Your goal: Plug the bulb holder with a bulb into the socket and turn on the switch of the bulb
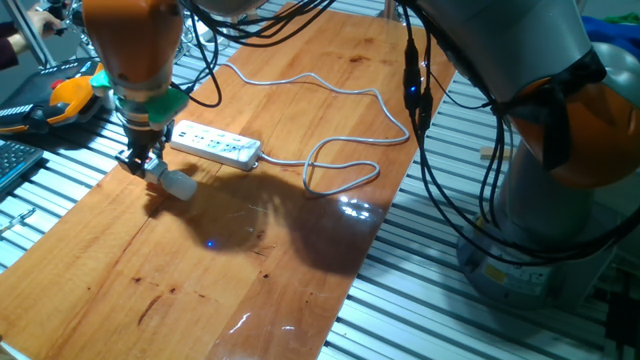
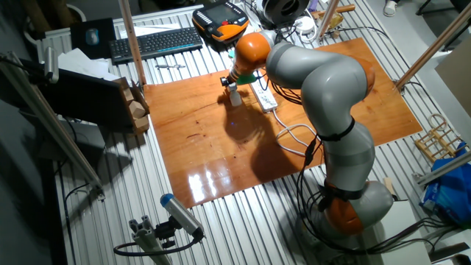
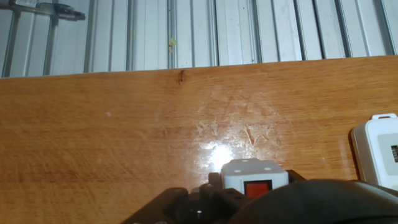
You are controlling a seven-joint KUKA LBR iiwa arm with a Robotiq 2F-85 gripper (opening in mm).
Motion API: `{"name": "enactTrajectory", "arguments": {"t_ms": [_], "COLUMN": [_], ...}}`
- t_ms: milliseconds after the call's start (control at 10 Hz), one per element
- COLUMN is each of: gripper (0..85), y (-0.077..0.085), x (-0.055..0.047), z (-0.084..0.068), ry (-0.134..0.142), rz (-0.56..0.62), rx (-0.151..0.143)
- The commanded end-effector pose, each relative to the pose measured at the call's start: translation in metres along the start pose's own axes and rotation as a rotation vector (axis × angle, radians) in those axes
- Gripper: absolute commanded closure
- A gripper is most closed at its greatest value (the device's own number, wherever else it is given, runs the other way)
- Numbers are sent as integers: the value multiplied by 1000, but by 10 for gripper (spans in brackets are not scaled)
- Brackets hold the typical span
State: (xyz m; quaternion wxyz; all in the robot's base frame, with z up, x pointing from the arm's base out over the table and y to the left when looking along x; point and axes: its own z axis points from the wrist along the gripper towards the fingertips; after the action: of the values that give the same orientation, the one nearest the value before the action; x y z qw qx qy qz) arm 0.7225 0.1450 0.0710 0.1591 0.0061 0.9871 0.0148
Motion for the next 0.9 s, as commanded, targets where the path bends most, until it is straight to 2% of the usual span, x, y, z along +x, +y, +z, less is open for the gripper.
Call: {"name": "enactTrajectory", "arguments": {"t_ms": [0,200,300,500,700,800], "gripper": [340,340,510,510,850,850], "y": [0,0,0,0,-1,0], "x": [0,0,0,0,0,0], "z": [0,0,0,0,0,-1], "ry": [-1,-1,-1,-1,0,2], "rz": [0,-10,-13,-14,-16,-12], "rx": [-1,-4,-4,-6,-13,-16]}}
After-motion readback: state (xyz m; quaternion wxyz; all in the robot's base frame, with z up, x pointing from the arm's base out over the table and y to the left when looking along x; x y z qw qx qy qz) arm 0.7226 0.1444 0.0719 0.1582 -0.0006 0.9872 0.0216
